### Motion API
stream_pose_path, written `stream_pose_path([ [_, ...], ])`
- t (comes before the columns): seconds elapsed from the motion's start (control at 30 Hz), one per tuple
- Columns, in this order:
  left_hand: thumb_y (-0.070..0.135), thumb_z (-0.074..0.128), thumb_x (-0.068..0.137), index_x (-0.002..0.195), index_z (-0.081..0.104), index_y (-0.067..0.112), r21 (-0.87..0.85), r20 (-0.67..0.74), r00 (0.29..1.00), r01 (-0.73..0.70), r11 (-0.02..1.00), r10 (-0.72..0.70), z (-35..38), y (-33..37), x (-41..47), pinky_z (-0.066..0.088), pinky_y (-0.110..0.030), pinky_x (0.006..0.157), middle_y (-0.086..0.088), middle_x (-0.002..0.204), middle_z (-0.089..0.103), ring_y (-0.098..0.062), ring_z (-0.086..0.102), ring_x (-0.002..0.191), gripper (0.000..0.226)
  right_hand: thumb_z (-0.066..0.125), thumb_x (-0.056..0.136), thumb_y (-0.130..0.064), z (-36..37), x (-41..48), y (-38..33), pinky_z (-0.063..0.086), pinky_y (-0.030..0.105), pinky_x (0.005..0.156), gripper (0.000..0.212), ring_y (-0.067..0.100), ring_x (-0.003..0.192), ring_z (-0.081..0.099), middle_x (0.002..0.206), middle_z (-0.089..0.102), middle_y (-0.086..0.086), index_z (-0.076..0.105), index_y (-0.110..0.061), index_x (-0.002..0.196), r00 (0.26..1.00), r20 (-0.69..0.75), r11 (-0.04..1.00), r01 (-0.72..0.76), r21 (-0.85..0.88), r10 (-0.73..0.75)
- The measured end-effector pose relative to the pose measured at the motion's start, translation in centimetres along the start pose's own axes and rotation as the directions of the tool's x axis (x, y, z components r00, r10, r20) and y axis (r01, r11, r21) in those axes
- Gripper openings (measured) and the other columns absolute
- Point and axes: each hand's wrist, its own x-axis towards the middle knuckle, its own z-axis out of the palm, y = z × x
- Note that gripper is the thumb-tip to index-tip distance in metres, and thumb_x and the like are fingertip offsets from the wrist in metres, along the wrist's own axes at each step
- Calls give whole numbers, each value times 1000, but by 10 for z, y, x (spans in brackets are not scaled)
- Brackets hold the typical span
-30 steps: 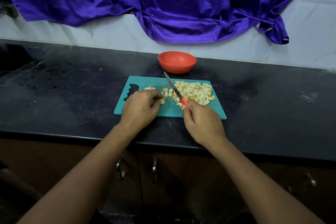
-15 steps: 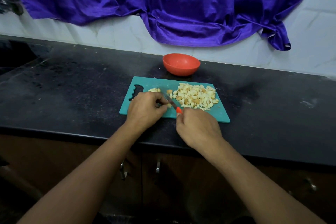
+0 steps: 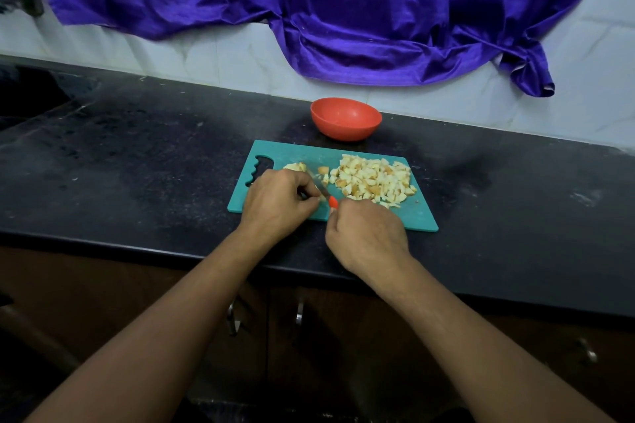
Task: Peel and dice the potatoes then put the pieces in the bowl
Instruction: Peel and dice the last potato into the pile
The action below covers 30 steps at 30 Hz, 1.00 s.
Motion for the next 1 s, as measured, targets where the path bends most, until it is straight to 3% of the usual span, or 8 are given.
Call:
stream_pose_path([
  [0.33, 24, 77, 85, 84, 77, 32, -9, 0, 1000, 9, 1000, -9, 1, 0, -1, 60, -34, 74, 22, 80, 71, -1, 66, 75, 9, 39, 108, -43, 3, -15, 16, 47, 36, 68, 31, 16, 79, 56, 85, 56, -2, 60, -21, 107, 998, 50, 999, 47, -26, -46],
  [0.53, 28, 78, 84, 82, 75, 33, -9, 0, 1000, 26, 1000, -26, 1, -2, 0, 59, -34, 75, 22, 74, 67, -1, 65, 73, 6, 40, 108, -45, -6, -9, 31, 41, 33, 59, 33, 13, 75, 58, 82, 61, -3, 63, -23, 99, 995, 96, 979, -46, 197, 27],
  [0.67, 29, 76, 85, 86, 74, 31, 44, -28, 1000, 15, 999, -14, 2, 0, 1, 55, -32, 67, 18, 69, 62, -3, 61, 67, 3, 40, 108, -44, -7, -5, 32, 46, 36, 64, 34, 14, 75, 59, 82, 61, -3, 63, -22, 96, 998, 51, 985, -49, 162, 42],
  [0.73, 31, 75, 85, 88, 71, 32, 66, -37, 999, 4, 998, -1, 3, 0, 2, 52, -32, 67, 18, 75, 60, -4, 60, 71, 6, 40, 107, -45, -3, -2, 32, 51, 37, 67, 34, 14, 76, 59, 82, 61, -3, 64, -23, 98, 997, 55, 985, -58, 161, 49],
  [0.8, 35, 74, 86, 98, 70, 34, 100, -35, 999, -5, 995, 9, 4, 1, 5, 51, -31, 72, 16, 93, 67, -6, 62, 81, 13, 40, 107, -45, 1, -2, 31, 53, 38, 69, 34, 14, 76, 59, 82, 61, -3, 64, -22, 100, 998, 39, 988, -45, 147, 39],
  [0.9, 41, 69, 89, 119, 71, 32, 168, -26, 999, -18, 986, 23, 7, 3, 10, 47, -30, 80, 13, 119, 69, -11, 65, 105, 31, 39, 107, -44, 7, -5, 28, 47, 35, 63, 33, 12, 72, 56, 79, 59, -5, 63, -22, 103, 1000, -21, 996, 1, 89, 1],
  [1.0, 47, 64, 92, 119, 72, 31, 236, -11, 999, -37, 971, 41, 11, 7, 13, 46, -31, 75, 10, 120, 67, -13, 64, 105, 33, 38, 108, -44, 7, -6, 29, 45, 34, 61, 32, 10, 69, 55, 77, 58, -6, 62, -23, 101, 1000, -30, 996, 10, 94, -7],
])
